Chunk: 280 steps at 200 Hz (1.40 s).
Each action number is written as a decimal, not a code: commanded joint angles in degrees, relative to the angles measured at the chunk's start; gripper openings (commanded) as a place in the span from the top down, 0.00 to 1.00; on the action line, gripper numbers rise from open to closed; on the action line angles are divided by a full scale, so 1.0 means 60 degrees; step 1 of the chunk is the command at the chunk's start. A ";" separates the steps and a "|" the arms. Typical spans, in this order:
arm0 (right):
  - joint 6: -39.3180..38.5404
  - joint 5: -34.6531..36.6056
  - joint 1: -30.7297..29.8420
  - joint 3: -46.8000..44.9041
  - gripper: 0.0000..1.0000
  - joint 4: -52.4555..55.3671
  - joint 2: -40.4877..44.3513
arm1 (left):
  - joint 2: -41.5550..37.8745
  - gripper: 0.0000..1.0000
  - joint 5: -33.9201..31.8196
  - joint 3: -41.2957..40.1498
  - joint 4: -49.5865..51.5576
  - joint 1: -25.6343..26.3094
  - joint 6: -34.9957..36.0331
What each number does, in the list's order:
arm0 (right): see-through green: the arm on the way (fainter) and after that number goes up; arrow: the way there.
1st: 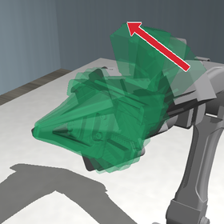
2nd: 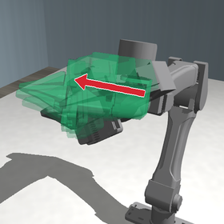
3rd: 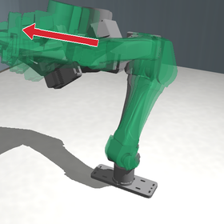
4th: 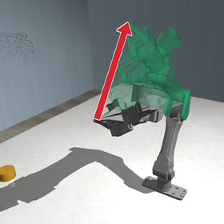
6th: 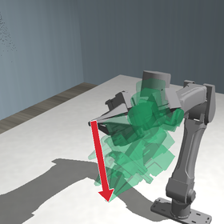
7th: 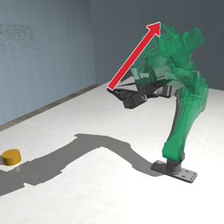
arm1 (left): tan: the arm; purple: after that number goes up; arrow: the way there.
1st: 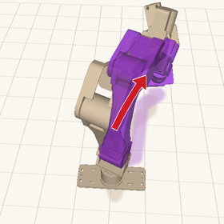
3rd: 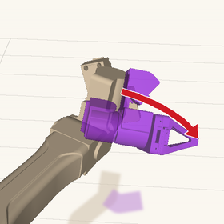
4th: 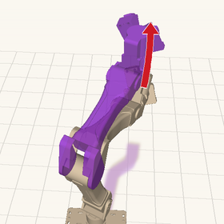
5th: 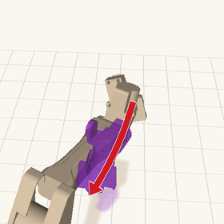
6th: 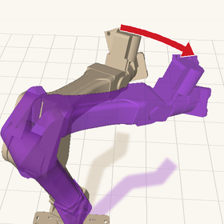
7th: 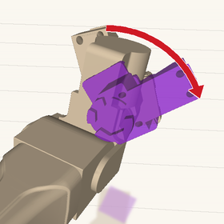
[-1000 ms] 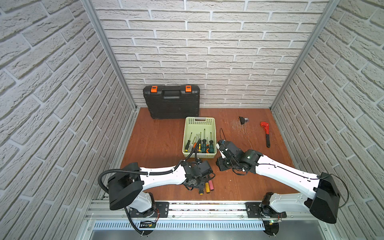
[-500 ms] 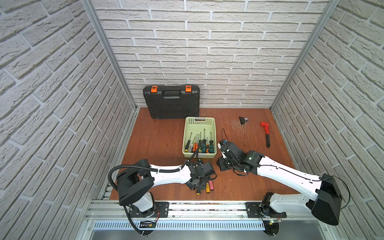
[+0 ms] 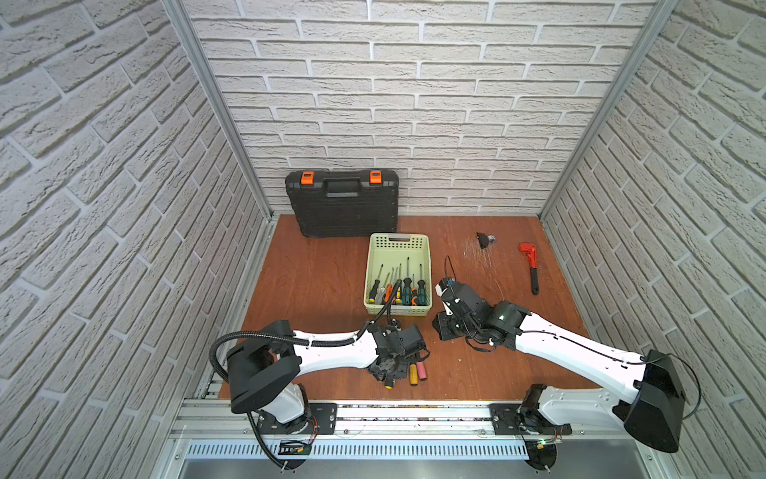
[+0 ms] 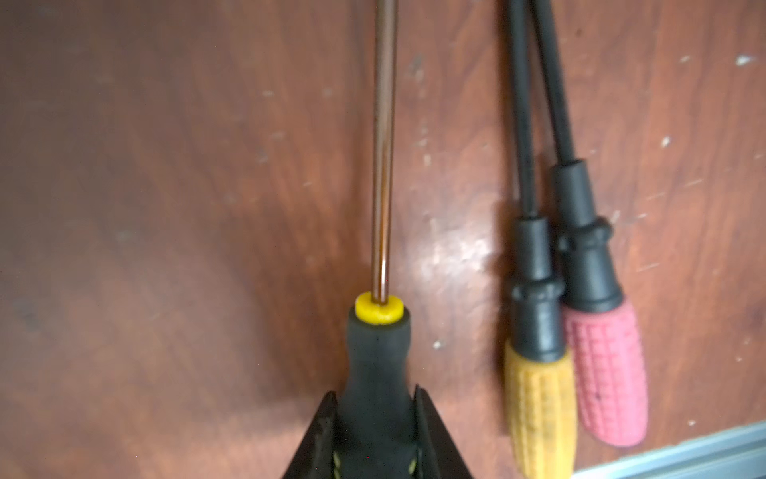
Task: Put the screwdriver in the bin
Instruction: Pick up the screwdriver from the bottom-center of the table, then place the screwdriver in the bin.
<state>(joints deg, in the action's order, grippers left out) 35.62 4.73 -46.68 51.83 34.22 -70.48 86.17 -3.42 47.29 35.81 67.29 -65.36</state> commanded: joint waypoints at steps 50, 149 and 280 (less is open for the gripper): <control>0.0135 0.0026 -0.0058 -0.0105 0.73 -0.0767 -0.0456 | -0.3865 0.93 -0.1766 0.0079 0.2958 0.0332 -0.1558; 0.0770 0.0426 -0.0604 -0.0547 0.73 -0.1792 -0.0801 | -0.1785 0.92 -0.0145 0.4370 0.1588 -0.4684 0.4826; 0.0101 0.0512 -0.0746 0.0274 0.72 -0.1164 -0.1704 | 0.3352 0.94 0.0785 0.6606 0.1402 -0.5910 0.6587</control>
<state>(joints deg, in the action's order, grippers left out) 37.69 8.08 -50.85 51.83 27.66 -80.05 104.22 0.60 84.99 44.84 32.40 -28.29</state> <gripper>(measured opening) 0.280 0.286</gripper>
